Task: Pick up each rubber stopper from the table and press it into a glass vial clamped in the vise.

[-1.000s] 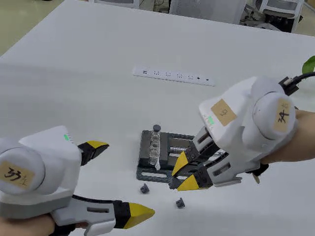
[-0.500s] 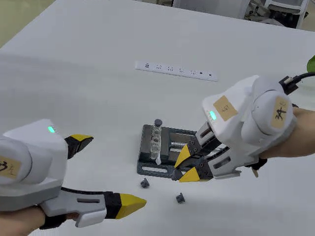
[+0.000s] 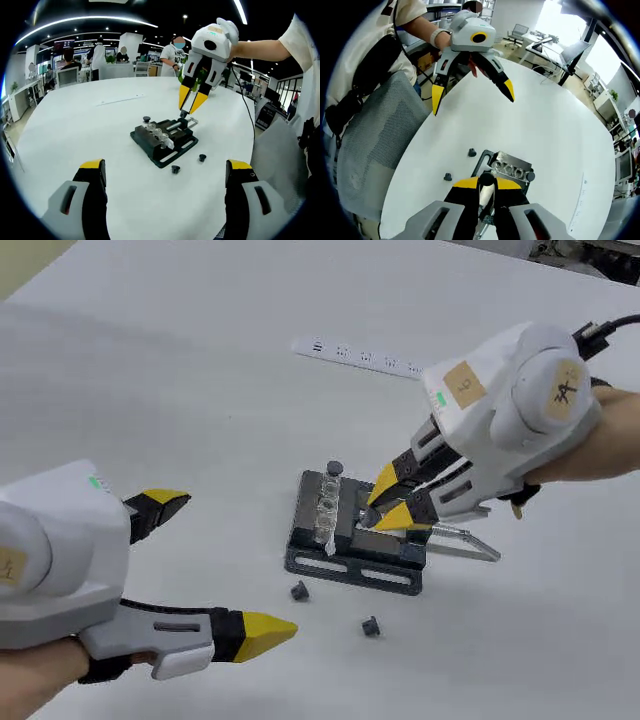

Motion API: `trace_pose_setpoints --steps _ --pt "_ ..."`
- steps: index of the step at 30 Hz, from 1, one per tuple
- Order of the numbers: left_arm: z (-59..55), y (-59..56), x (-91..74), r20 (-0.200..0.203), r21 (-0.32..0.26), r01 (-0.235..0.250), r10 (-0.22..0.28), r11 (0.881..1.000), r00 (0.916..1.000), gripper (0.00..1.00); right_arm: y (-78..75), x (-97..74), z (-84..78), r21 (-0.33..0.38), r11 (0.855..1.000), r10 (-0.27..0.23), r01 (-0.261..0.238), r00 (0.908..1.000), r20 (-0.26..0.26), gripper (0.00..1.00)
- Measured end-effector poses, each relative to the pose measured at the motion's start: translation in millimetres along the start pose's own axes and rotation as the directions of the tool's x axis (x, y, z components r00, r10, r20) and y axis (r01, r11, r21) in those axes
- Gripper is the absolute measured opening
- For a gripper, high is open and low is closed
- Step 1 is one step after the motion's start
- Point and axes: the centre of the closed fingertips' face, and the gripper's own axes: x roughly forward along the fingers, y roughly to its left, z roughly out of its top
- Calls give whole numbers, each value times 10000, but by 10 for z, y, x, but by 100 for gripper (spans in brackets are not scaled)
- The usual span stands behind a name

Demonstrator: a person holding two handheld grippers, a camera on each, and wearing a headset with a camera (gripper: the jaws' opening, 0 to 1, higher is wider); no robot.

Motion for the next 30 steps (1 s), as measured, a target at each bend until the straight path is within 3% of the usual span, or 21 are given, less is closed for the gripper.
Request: trace_pose_setpoints --steps 6,11,18,30 --pt "-15 -22 24 -207 273 137 -132 9995 9997 99 -277 -11 -58 -599 9982 66 -98 9985 -538 5" --pt "47 -5 28 -22 338 200 -199 9992 9998 99 -404 27 -102 -1188 9918 352 -475 9940 -1038 5" --pt "86 46 18 117 301 93 -97 9995 9999 99 -467 163 -146 -1969 9743 782 -1094 9841 -1595 5" --pt "-9 47 -19 -14 69 -42 42 10000 10000 99 -480 374 -96 -3129 9313 1253 -1865 9706 -2054 4"
